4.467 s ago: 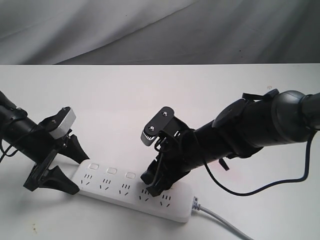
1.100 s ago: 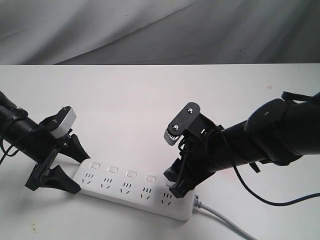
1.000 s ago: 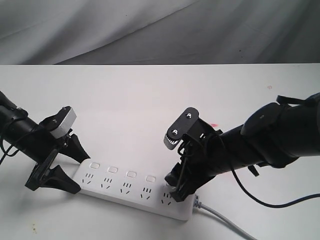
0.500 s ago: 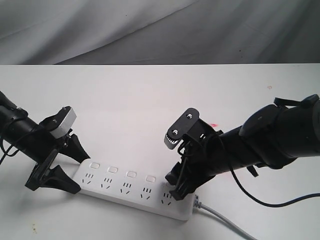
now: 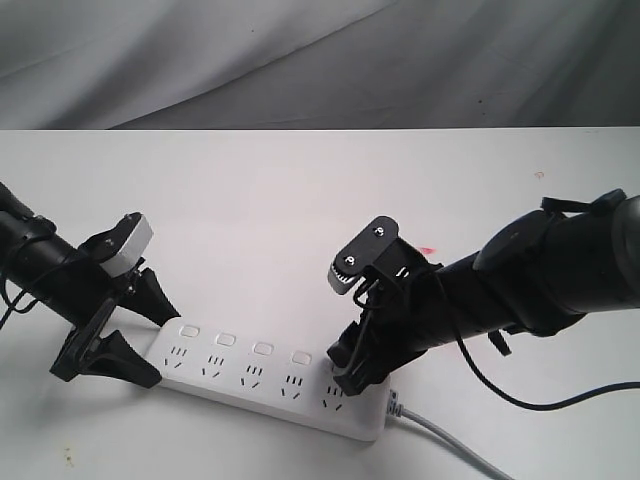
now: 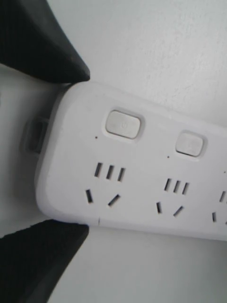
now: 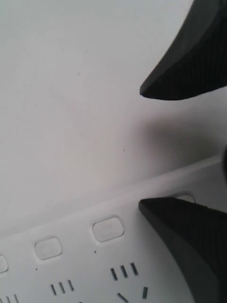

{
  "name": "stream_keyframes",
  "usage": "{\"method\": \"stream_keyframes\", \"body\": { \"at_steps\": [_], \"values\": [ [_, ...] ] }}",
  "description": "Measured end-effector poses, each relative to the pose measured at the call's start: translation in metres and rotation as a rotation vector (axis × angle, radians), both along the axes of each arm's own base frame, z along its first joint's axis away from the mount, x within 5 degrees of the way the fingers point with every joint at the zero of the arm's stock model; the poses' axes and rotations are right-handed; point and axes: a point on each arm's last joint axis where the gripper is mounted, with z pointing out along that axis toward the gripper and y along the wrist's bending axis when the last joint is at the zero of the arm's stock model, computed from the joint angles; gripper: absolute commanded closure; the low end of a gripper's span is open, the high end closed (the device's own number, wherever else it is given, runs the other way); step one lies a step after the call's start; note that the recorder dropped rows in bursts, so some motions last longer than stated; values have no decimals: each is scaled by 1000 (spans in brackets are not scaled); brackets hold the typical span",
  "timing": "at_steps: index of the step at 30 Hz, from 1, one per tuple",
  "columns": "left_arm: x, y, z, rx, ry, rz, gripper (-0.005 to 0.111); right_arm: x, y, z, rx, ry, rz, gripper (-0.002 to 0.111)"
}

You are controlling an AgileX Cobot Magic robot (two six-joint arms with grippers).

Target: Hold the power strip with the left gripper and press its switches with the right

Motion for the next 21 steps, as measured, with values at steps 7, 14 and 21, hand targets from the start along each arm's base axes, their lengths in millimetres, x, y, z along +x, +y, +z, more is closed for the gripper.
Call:
{"method": "stream_keyframes", "body": {
  "at_steps": [7, 14, 21],
  "values": [
    [0, 0, 0, 0, 0, 0, 43, 0, 0, 3, 7, -7, -7, 52],
    [0, 0, 0, 0, 0, 0, 43, 0, -4, 33, 33, -114, -9, 52],
    [0, 0, 0, 0, 0, 0, 43, -2, -9, 69, 75, -238, -38, 52]
  ]
}}
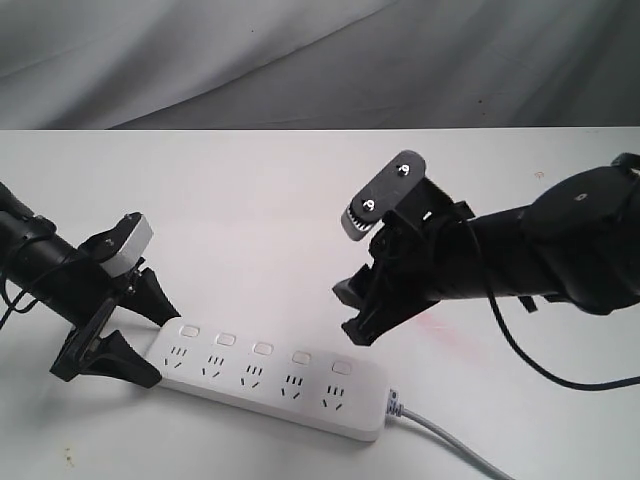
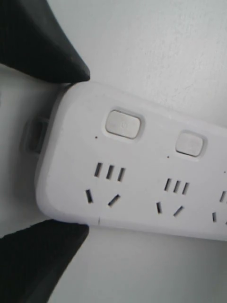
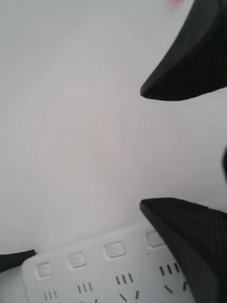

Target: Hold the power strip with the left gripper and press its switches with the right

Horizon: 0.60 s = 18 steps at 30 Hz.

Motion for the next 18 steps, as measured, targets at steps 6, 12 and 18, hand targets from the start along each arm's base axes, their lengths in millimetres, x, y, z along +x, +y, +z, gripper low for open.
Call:
{"method": "stream_keyframes", "body": {
  "at_steps": [6, 12, 18],
  "values": [
    [0, 0, 0, 0, 0, 0, 43, -3, -11, 42, 43, -162, -62, 52],
    [0, 0, 0, 0, 0, 0, 43, -18, -29, 95, 120, -348, -132, 61],
    [0, 0, 0, 0, 0, 0, 43, -45, -49, 145, 223, -511, -166, 87]
  ]
}}
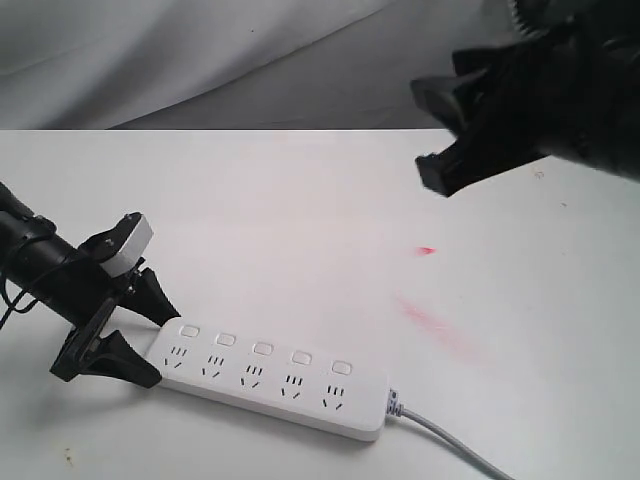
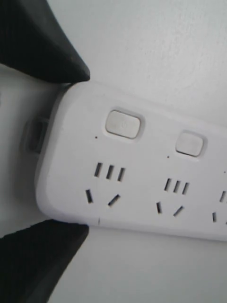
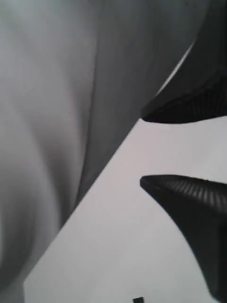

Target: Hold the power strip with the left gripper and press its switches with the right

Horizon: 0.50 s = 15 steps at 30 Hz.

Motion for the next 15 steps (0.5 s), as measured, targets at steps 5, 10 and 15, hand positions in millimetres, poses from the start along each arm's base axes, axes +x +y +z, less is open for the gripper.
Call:
{"method": "stream_keyframes", "body": {
  "at_steps": [5, 10, 15],
  "values": [
    [0, 0, 0, 0, 0, 0, 43, -30, -20, 37, 86, -137, -7, 105],
    [0, 0, 0, 0, 0, 0, 43, -73, -48, 74, 202, -288, -10, 108],
    [0, 0, 0, 0, 0, 0, 43, -121, -79, 100, 314, -446, -9, 108]
  ]
}}
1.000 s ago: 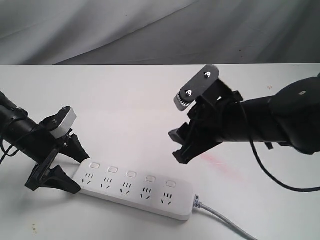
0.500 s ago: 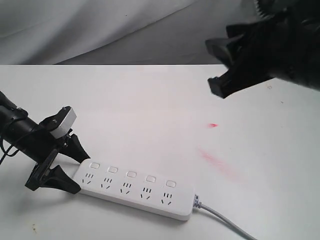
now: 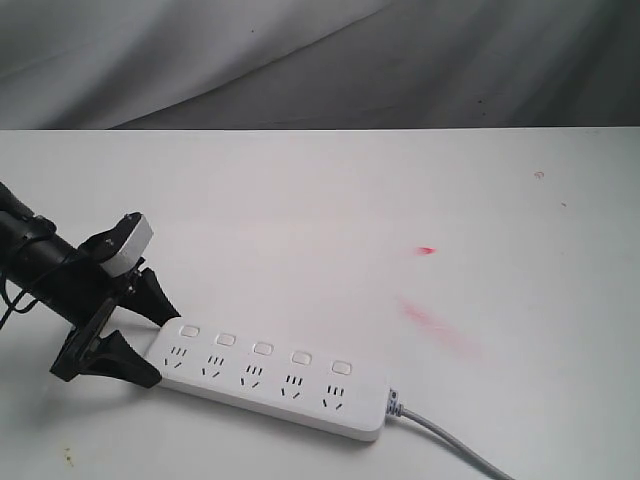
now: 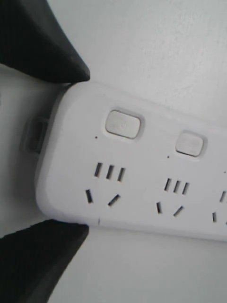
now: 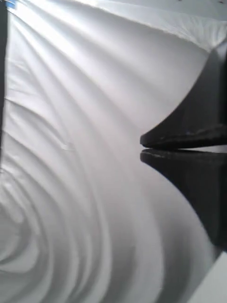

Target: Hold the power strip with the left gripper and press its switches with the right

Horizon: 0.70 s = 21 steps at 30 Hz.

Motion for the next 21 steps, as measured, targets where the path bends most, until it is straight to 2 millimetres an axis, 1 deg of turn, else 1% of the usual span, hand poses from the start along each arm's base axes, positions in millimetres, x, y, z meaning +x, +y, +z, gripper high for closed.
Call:
{"method": "stream_keyframes", "body": {
  "at_steps": [3, 6, 8, 11, 16, 21],
  "values": [
    [0, 0, 0, 0, 0, 0, 43, -30, -20, 10, 63, -95, -4, 108],
    [0, 0, 0, 0, 0, 0, 43, -56, -37, 16, 117, -177, -6, 108],
    [0, 0, 0, 0, 0, 0, 43, -71, -48, 18, 156, -223, -16, 108],
    [0, 0, 0, 1, 0, -1, 43, -88, -62, 19, 207, -278, -42, 108],
    [0, 0, 0, 1, 0, -1, 43, -106, -78, 17, 272, -335, -84, 108],
    [0, 0, 0, 1, 0, -1, 43, -112, -84, 16, 294, -354, -95, 108]
  ]
}}
